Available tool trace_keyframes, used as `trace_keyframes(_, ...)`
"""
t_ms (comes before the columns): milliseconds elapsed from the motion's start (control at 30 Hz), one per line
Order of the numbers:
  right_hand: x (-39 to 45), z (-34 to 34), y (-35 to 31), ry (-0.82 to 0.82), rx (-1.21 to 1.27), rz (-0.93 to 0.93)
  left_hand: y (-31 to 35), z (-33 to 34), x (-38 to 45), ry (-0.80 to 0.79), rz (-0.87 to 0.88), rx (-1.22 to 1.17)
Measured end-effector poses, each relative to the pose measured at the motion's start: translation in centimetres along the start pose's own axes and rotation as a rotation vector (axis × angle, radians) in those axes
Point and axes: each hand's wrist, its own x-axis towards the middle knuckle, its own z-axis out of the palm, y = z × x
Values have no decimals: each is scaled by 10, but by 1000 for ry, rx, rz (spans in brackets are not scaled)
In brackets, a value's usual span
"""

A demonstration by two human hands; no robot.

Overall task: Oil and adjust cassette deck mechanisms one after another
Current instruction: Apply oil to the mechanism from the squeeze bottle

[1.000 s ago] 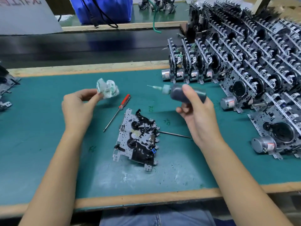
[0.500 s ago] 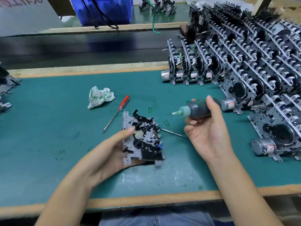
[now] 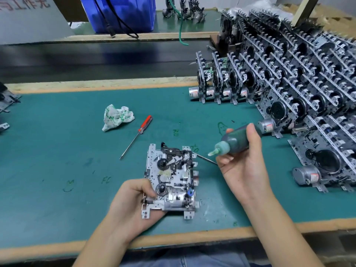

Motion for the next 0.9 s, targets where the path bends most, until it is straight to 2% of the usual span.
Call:
trace_keyframes(133,-6,-1,6,33,-134,-80,-6,0,-5,-23,-9,20)
trace_keyframes(367,-10,-2,14,50,-376,-250,-8,4,-6,135,-14,112)
trace_keyframes(900,-8,-2,16,32,-447,-234,-9,8,-6,136,13,170)
